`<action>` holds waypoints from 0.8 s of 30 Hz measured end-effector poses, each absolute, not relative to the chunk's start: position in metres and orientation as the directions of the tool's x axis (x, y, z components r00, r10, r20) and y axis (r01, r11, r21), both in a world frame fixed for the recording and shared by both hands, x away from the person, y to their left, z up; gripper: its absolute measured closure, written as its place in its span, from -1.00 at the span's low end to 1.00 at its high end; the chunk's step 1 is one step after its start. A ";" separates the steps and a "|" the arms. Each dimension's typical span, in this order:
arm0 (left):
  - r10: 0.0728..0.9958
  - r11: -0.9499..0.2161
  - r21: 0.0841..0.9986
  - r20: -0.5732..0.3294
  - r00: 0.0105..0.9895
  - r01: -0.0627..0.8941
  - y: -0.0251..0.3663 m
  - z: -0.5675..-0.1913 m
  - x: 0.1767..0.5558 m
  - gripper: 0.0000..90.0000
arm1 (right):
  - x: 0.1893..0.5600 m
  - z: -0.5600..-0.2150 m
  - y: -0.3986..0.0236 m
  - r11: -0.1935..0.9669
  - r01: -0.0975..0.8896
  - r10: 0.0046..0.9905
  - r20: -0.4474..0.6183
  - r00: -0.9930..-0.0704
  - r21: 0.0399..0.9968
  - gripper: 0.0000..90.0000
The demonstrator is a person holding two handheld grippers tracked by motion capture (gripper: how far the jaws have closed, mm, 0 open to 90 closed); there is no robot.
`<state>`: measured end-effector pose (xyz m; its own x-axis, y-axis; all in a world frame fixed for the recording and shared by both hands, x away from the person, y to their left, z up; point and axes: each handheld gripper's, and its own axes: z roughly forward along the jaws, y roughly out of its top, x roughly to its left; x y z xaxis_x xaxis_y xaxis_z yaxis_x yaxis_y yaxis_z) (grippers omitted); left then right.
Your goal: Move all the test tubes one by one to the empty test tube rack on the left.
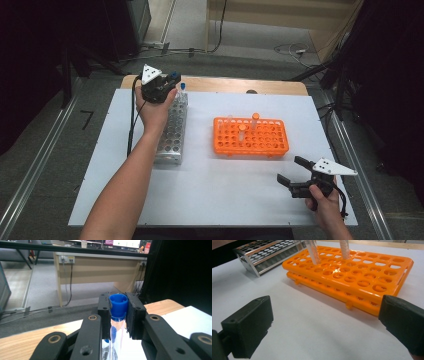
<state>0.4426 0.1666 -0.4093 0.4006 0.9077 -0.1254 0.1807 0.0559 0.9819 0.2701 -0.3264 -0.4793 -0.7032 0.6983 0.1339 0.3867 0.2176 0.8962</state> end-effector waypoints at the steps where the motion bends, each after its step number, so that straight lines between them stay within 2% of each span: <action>1: 0.907 0.062 0.981 -0.132 0.400 0.182 0.166 -0.411 0.444 0.70 | 0.270 -0.479 -0.326 0.218 0.387 0.698 0.134 -0.703 0.896 -1.00; 24: 0.918 -0.050 0.956 -0.071 0.391 0.289 0.151 -0.428 0.451 0.69 | 0.271 -0.480 -0.327 0.216 0.384 0.698 0.133 -0.704 0.897 -1.00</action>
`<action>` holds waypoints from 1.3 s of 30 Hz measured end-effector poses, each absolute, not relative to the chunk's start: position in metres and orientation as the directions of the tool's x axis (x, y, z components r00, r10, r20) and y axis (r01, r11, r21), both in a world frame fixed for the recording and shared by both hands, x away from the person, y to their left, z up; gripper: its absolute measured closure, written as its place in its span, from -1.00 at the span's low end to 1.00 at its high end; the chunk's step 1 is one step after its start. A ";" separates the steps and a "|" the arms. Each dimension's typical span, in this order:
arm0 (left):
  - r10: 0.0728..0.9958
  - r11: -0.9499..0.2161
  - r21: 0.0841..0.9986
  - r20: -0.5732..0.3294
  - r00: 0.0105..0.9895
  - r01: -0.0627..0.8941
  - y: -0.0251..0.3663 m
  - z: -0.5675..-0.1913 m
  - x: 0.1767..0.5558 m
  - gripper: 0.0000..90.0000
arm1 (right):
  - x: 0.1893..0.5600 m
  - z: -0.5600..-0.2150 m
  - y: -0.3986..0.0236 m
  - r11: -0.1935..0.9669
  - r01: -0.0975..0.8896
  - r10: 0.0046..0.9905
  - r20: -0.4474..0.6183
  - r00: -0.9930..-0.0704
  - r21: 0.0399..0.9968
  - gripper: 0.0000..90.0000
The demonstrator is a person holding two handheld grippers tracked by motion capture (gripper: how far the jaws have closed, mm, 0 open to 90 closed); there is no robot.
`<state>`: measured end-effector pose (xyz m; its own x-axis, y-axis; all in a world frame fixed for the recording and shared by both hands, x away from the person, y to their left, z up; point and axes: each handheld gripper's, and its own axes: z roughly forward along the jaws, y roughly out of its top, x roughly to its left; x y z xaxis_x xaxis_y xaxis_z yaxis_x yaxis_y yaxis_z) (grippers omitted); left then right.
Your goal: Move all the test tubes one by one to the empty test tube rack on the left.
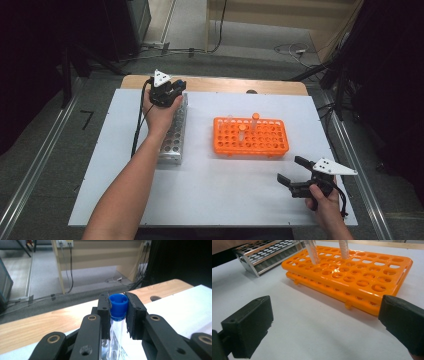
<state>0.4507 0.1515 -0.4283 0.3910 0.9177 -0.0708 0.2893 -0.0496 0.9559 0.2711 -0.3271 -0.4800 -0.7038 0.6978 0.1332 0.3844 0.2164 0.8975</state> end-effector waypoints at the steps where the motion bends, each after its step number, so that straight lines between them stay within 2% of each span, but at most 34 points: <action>1: 0.916 -0.054 0.955 -0.069 0.394 0.293 0.152 -0.428 0.450 0.69 | 0.271 -0.480 -0.327 0.218 0.386 0.698 0.133 -0.703 0.897 -1.00; 9: 0.913 -0.072 0.933 -0.081 0.400 0.353 0.153 -0.429 0.450 0.63 | 0.272 -0.481 -0.326 0.219 0.388 0.696 0.136 -0.705 0.895 -1.00; 12: 0.904 -0.051 0.926 -0.117 0.412 0.374 0.154 -0.429 0.449 0.60 | 0.272 -0.481 -0.325 0.220 0.389 0.695 0.136 -0.706 0.895 -1.00; 16: 0.903 -0.038 0.924 -0.131 0.408 0.381 0.156 -0.426 0.447 0.32 | 0.272 -0.481 -0.324 0.220 0.388 0.692 0.136 -0.708 0.895 -1.00; 22: 0.891 0.026 0.931 -0.187 0.414 0.363 0.157 -0.418 0.434 -0.38 | 0.273 -0.481 -0.323 0.218 0.385 0.694 0.135 -0.707 0.897 -1.00; 27: 0.869 0.046 0.935 -0.210 0.447 0.352 0.157 -0.413 0.416 -0.70 | 0.276 -0.479 -0.322 0.210 0.383 0.696 0.138 -0.705 0.899 -1.00; 33: 0.843 0.028 0.934 -0.214 0.493 0.357 0.152 -0.414 0.387 -0.93 | 0.279 -0.477 -0.320 0.205 0.379 0.692 0.140 -0.708 0.902 -1.00; 39: 0.829 0.017 0.938 -0.206 0.520 0.345 0.151 -0.414 0.361 -1.00 | 0.287 -0.472 -0.314 0.203 0.375 0.699 0.134 -0.702 0.905 -1.00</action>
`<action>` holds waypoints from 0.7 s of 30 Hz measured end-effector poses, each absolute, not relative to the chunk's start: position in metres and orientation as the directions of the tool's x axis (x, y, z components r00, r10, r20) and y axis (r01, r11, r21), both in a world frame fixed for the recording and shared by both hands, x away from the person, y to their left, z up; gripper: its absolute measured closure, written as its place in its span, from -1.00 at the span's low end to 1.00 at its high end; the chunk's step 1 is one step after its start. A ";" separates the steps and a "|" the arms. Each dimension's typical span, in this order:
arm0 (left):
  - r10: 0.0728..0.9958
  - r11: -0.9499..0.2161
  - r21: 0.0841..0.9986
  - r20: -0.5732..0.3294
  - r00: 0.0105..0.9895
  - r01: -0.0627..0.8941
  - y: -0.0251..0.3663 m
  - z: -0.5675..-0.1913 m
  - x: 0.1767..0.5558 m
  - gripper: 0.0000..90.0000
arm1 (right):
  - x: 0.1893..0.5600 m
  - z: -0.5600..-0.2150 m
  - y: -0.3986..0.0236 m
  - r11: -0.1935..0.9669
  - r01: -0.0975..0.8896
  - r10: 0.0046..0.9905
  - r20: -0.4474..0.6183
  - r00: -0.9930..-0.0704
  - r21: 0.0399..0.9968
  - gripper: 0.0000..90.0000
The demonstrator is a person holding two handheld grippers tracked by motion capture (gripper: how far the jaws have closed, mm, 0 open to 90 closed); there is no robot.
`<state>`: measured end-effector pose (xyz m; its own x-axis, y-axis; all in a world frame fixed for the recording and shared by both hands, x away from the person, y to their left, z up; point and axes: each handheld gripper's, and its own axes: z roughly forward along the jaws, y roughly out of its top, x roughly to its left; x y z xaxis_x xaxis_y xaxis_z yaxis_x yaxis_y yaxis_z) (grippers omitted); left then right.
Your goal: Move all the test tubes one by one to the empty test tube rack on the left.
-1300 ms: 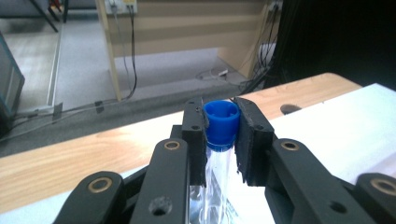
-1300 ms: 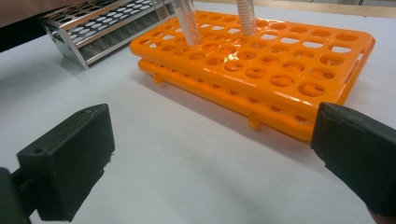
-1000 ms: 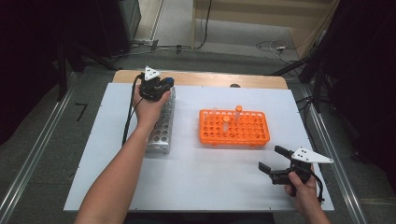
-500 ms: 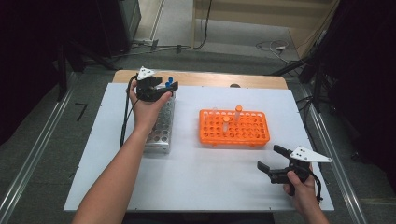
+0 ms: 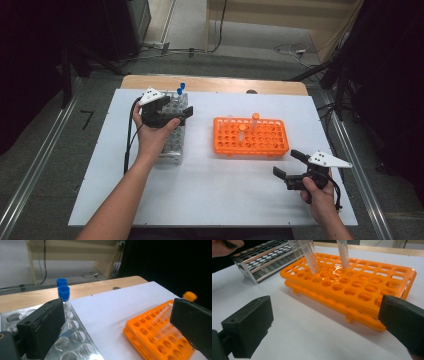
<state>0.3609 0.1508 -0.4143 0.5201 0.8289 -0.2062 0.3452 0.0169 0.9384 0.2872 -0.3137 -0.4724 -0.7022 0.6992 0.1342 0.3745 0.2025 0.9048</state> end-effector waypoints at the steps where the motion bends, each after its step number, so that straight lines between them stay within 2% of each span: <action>1: 0.827 0.011 0.940 -0.200 0.525 0.341 0.150 -0.414 0.356 -1.00 | 0.289 -0.471 -0.312 0.196 0.378 0.700 0.141 -0.700 0.905 -1.00; 21: 0.782 -0.014 0.939 -0.204 0.589 0.344 0.141 -0.434 0.293 -1.00 | 0.332 -0.460 -0.281 0.209 0.374 0.713 0.121 -0.691 0.904 -0.95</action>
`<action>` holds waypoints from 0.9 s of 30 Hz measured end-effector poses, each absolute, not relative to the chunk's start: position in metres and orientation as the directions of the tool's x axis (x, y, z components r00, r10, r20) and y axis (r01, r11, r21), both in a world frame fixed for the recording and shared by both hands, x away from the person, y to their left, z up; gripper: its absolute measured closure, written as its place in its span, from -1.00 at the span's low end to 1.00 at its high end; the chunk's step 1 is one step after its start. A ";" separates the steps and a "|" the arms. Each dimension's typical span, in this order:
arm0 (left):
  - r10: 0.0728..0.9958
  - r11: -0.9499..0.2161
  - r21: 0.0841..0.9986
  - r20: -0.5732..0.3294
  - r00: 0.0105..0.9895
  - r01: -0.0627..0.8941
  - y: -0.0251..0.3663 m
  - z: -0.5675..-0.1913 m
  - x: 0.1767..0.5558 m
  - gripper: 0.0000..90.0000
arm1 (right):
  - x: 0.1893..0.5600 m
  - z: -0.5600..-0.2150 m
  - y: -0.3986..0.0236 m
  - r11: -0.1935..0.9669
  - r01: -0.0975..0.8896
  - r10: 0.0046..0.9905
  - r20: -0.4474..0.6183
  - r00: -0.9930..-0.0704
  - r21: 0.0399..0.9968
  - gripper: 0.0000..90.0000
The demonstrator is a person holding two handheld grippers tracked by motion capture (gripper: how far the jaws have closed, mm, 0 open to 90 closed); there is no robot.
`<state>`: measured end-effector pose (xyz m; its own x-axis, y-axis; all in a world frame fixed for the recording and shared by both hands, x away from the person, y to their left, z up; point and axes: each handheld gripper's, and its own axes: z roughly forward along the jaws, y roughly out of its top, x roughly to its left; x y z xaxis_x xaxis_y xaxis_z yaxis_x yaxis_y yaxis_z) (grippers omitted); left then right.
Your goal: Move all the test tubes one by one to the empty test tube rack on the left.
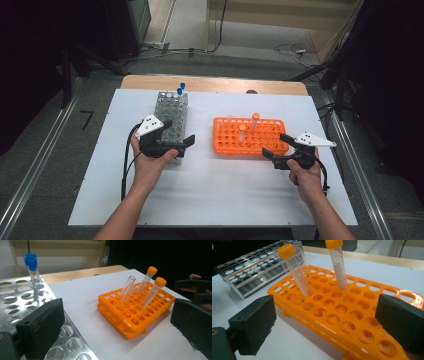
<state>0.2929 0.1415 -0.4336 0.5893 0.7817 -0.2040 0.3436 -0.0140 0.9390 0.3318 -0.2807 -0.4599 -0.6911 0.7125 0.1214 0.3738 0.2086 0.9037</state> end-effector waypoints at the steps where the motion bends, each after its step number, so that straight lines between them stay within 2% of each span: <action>1: 0.780 -0.013 0.939 -0.205 0.592 0.343 0.141 -0.435 0.291 -1.00 | 0.334 -0.460 -0.279 0.207 0.375 0.711 0.124 -0.692 0.904 -0.94; 6: 0.769 -0.012 0.942 -0.206 0.605 0.336 0.141 -0.440 0.277 -1.00 | 0.346 -0.462 -0.269 0.209 0.389 0.728 0.123 -0.674 0.897 -0.90; 13: 0.760 -0.016 0.945 -0.201 0.619 0.327 0.139 -0.443 0.264 -1.00 | 0.363 -0.470 -0.253 0.213 0.416 0.762 0.116 -0.637 0.884 -0.69; 20: 0.747 -0.016 0.943 -0.209 0.631 0.331 0.136 -0.449 0.258 -1.00 | 0.379 -0.472 -0.239 0.190 0.421 0.796 0.112 -0.594 0.887 -0.41; 27: 0.748 -0.017 0.937 -0.219 0.627 0.348 0.137 -0.454 0.257 -1.00 | 0.393 -0.477 -0.227 0.160 0.464 0.818 0.146 -0.556 0.871 0.00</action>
